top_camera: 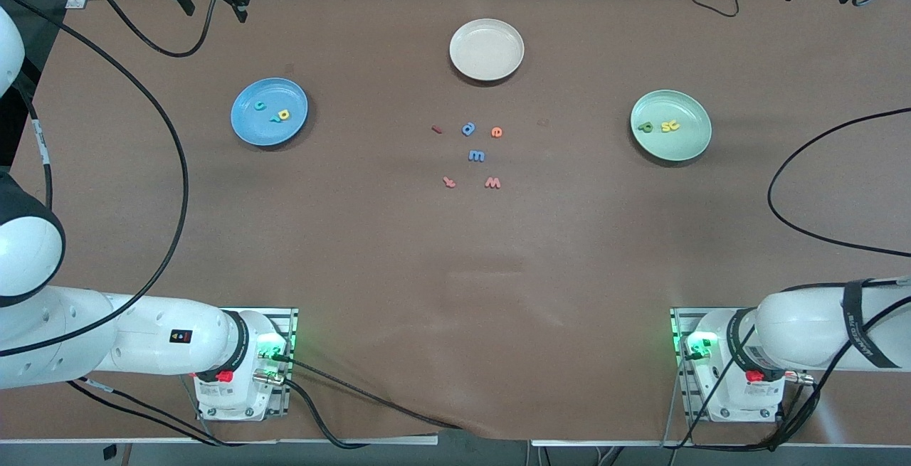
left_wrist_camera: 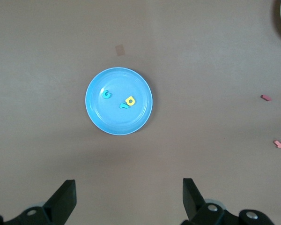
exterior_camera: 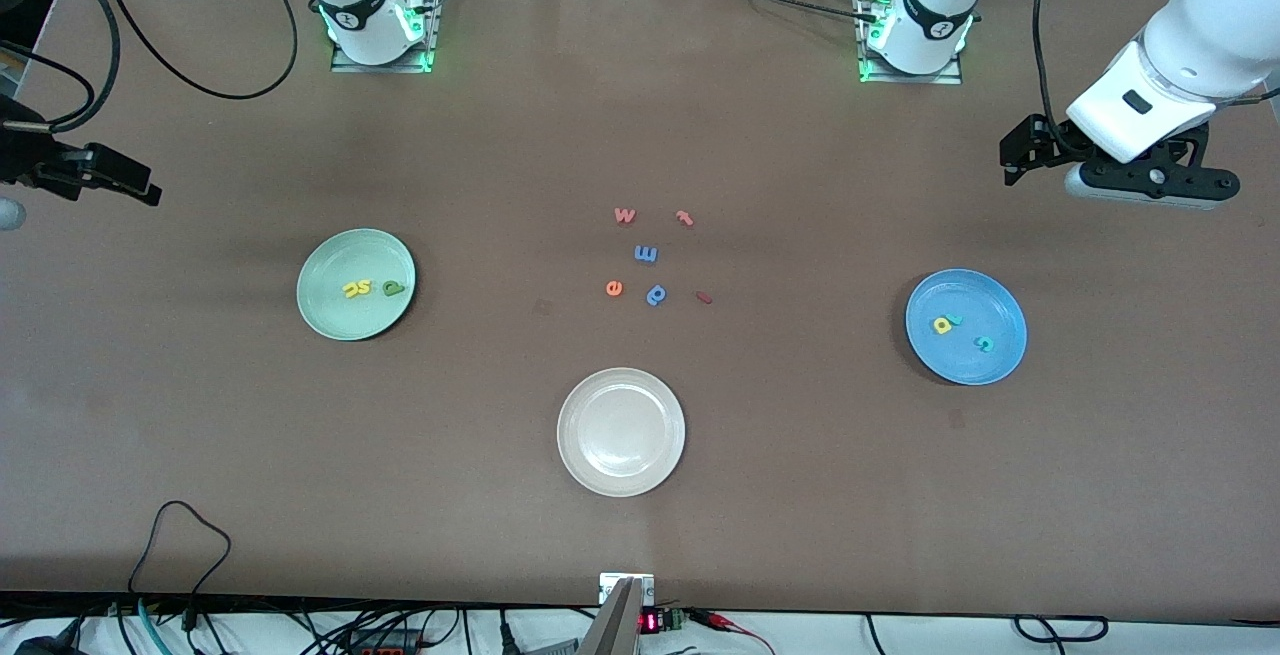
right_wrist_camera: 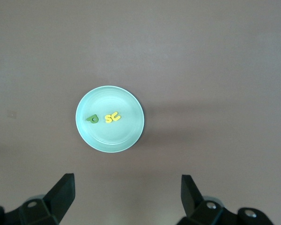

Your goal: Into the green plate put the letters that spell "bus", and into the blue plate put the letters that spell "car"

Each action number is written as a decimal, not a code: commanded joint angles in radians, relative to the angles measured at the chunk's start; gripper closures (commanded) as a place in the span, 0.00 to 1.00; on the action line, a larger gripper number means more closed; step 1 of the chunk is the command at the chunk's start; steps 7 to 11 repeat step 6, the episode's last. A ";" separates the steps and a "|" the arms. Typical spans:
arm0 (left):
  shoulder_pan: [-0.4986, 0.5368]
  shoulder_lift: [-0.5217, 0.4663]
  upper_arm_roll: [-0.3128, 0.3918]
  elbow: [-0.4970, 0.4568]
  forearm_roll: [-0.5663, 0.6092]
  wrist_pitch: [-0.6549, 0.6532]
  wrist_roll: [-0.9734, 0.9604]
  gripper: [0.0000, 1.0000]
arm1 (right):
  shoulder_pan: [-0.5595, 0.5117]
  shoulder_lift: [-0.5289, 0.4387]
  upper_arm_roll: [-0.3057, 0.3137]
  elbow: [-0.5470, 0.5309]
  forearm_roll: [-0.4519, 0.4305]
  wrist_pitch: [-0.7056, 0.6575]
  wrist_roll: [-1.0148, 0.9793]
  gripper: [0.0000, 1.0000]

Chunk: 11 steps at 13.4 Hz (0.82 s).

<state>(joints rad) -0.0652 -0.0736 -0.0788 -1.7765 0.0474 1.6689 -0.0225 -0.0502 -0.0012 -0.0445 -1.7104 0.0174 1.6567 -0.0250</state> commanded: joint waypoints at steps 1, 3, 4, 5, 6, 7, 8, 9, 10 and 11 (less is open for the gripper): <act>-0.002 -0.006 -0.002 0.011 0.017 -0.018 -0.001 0.00 | -0.020 -0.065 0.020 -0.077 -0.014 0.032 0.000 0.00; -0.002 -0.005 -0.002 0.011 0.017 -0.018 -0.001 0.00 | -0.020 -0.065 0.020 -0.075 -0.014 0.026 -0.001 0.00; -0.002 -0.005 -0.002 0.011 0.017 -0.018 -0.001 0.00 | -0.020 -0.068 0.020 -0.075 -0.014 0.022 -0.001 0.00; -0.002 -0.006 -0.002 0.011 0.017 -0.018 -0.001 0.00 | -0.020 -0.069 0.020 -0.075 -0.014 0.020 -0.003 0.00; -0.002 -0.006 -0.002 0.011 0.017 -0.018 -0.001 0.00 | -0.020 -0.069 0.020 -0.075 -0.014 0.020 -0.003 0.00; -0.002 -0.006 -0.002 0.011 0.017 -0.018 -0.001 0.00 | -0.020 -0.069 0.020 -0.075 -0.014 0.020 -0.003 0.00; -0.002 -0.006 -0.002 0.011 0.017 -0.018 -0.001 0.00 | -0.020 -0.069 0.020 -0.075 -0.014 0.020 -0.003 0.00; -0.002 -0.006 -0.002 0.011 0.017 -0.018 -0.001 0.00 | -0.020 -0.069 0.020 -0.075 -0.014 0.020 -0.003 0.00; -0.002 -0.006 -0.002 0.011 0.017 -0.018 -0.001 0.00 | -0.020 -0.069 0.020 -0.075 -0.014 0.020 -0.003 0.00; -0.002 -0.006 -0.002 0.011 0.017 -0.018 -0.001 0.00 | -0.020 -0.069 0.020 -0.075 -0.014 0.020 -0.003 0.00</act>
